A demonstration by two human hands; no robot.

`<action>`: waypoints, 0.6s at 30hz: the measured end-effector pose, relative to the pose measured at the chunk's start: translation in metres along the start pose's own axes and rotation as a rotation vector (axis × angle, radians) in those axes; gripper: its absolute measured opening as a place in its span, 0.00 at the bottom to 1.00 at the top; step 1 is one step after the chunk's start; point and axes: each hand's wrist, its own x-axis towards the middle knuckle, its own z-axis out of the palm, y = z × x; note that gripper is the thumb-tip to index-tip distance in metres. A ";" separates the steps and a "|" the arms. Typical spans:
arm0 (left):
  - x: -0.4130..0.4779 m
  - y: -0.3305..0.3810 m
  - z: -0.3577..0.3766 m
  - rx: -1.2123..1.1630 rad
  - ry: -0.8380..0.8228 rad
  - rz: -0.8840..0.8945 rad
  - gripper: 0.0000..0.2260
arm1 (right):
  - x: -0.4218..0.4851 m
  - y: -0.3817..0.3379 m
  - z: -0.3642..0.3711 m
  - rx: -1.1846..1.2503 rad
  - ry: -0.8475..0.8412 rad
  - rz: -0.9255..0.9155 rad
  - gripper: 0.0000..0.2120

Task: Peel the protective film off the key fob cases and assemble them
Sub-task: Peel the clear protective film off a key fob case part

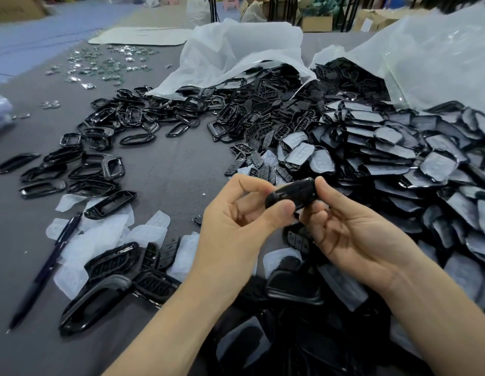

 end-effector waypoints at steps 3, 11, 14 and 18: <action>-0.004 0.002 0.004 0.139 -0.059 0.133 0.09 | -0.004 -0.006 0.000 0.068 -0.070 0.031 0.17; -0.016 -0.003 0.007 0.939 -0.220 0.733 0.11 | -0.018 -0.024 0.005 -0.341 -0.080 -0.071 0.14; -0.021 -0.006 0.013 1.216 -0.288 0.956 0.08 | -0.034 -0.032 -0.001 -0.613 -0.049 -0.200 0.10; -0.029 -0.011 0.041 1.344 -0.408 1.089 0.05 | -0.065 -0.044 -0.020 -0.907 0.095 -0.372 0.09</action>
